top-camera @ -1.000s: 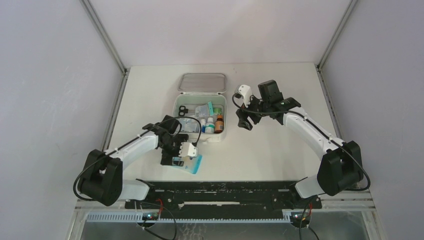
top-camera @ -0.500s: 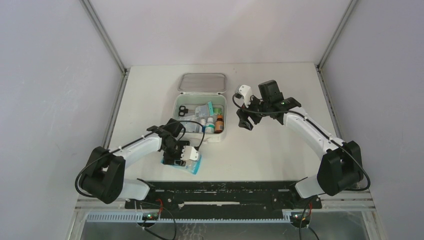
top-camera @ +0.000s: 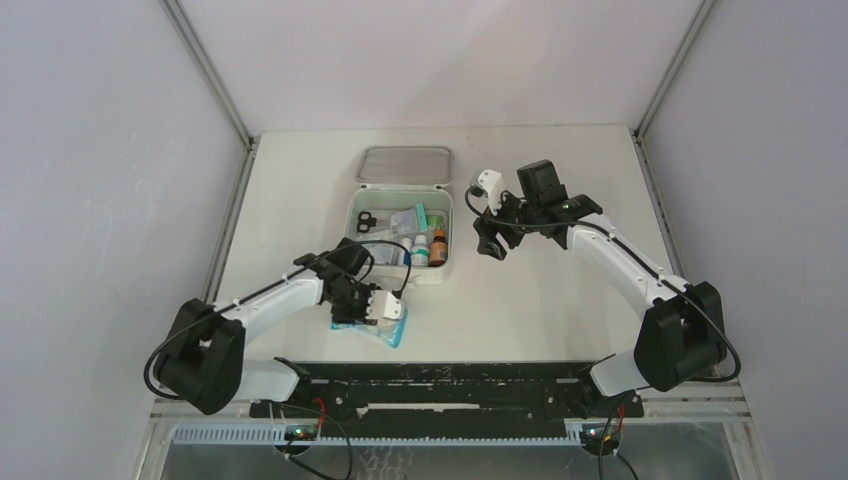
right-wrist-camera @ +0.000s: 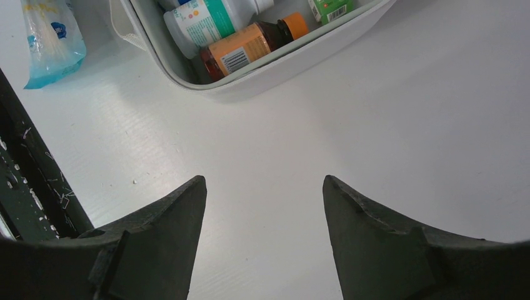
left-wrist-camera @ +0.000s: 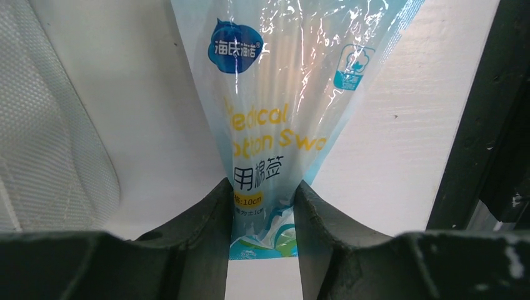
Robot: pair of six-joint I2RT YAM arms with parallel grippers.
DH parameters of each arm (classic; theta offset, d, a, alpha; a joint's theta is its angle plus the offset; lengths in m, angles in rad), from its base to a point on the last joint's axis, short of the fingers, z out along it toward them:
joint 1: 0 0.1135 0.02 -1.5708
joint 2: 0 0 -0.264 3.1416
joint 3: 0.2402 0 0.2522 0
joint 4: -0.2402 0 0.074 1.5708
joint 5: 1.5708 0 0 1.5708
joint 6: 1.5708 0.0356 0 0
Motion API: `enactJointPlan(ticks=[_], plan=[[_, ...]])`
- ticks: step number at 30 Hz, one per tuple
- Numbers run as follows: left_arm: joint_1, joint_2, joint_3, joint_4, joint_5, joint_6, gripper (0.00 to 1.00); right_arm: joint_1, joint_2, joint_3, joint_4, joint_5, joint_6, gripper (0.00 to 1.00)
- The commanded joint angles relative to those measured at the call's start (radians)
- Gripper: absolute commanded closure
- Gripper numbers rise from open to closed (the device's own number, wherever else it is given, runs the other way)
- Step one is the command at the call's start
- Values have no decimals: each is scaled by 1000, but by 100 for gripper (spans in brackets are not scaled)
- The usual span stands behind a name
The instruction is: Organize the medicine kit
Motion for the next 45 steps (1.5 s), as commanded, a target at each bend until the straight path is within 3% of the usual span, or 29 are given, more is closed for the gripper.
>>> enactJointPlan(ticks=[1,8,16,23,32,37,45], plan=[[-6,-48,24,-4,91,-53,59,-4,-12,1,24,-31,8,32],[-6,-56,97,26,221,-170,64,-23,-35,8,45,-213,96,33],[-16,-82,307,56,329,-385,63,-40,-59,10,109,-459,242,31],[-66,-83,435,212,187,-622,63,-15,-40,77,131,-527,354,26],[-138,-67,474,275,67,-653,63,30,20,148,161,-516,423,25],[-153,-70,470,295,55,-678,63,45,65,171,155,-447,442,33],[-161,-80,445,318,27,-658,59,46,105,182,177,-468,458,60]])
